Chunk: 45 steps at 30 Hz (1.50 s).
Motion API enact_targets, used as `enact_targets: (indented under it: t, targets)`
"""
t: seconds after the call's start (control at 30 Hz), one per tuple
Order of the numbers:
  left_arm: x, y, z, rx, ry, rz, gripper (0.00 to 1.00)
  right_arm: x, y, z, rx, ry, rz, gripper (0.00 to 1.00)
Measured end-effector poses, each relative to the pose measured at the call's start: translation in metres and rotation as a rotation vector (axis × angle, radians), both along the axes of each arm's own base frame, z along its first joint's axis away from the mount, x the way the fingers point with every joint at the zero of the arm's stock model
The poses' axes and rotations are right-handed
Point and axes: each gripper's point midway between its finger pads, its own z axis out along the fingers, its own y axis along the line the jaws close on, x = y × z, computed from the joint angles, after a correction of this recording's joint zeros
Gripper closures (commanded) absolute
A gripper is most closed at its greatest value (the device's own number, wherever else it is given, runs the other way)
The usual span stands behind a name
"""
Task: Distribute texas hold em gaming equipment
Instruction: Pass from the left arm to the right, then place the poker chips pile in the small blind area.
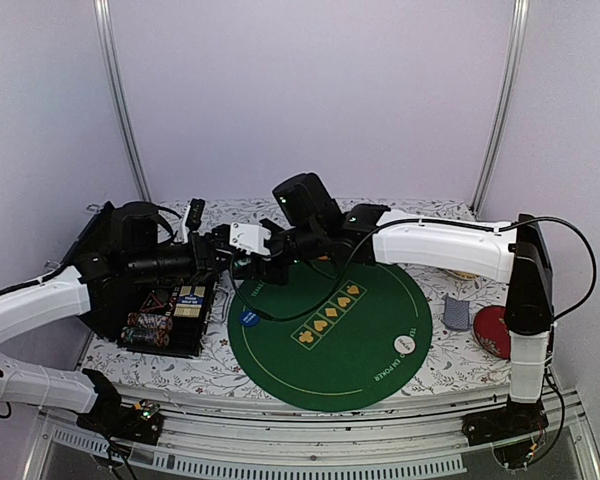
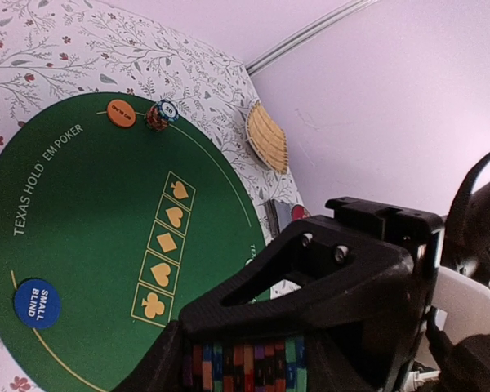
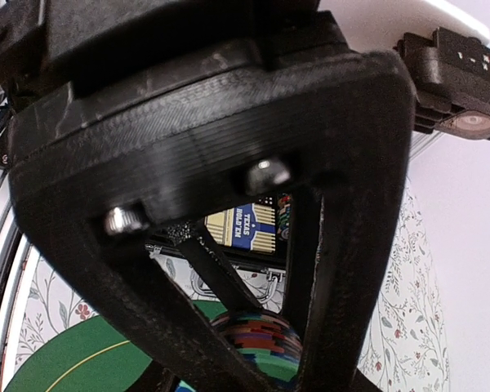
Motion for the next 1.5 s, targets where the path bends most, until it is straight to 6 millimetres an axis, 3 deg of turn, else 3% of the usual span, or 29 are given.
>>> enact_targets:
  t: [0.13,0.3,0.63,0.87,1.0,1.17,1.33,1.5]
  targets:
    - [0.0,-0.001,-0.001,-0.032,0.001,-0.008,0.43,0.0,-0.001,-0.001,-0.025,0.019,-0.012,0.99]
    - [0.002,0.003,-0.005,-0.032,-0.01,-0.004,0.28,-0.002,-0.007,-0.007,-0.06,0.06,-0.025,0.99]
    - [0.007,0.025,-0.012,-0.02,-0.012,0.068,0.23,-0.007,-0.017,-0.023,-0.138,0.107,-0.03,0.99]
    - [0.013,0.068,-0.027,0.095,0.014,0.224,0.21,-0.009,-0.016,-0.047,-0.181,0.157,-0.032,0.99]
    - [0.006,0.095,-0.045,0.211,0.06,0.314,0.21,-0.013,-0.012,-0.073,-0.208,0.238,-0.033,0.99]
    - [-0.002,0.122,-0.058,0.353,0.111,0.392,0.21,-0.015,-0.009,-0.126,-0.279,0.357,-0.081,0.99]
    - [-0.004,0.132,-0.062,0.434,0.131,0.41,0.21,-0.021,-0.009,-0.171,-0.353,0.426,-0.132,0.99]
    - [-0.006,0.138,-0.07,0.483,0.15,0.414,0.21,-0.034,-0.009,-0.2,-0.415,0.44,-0.146,0.99]
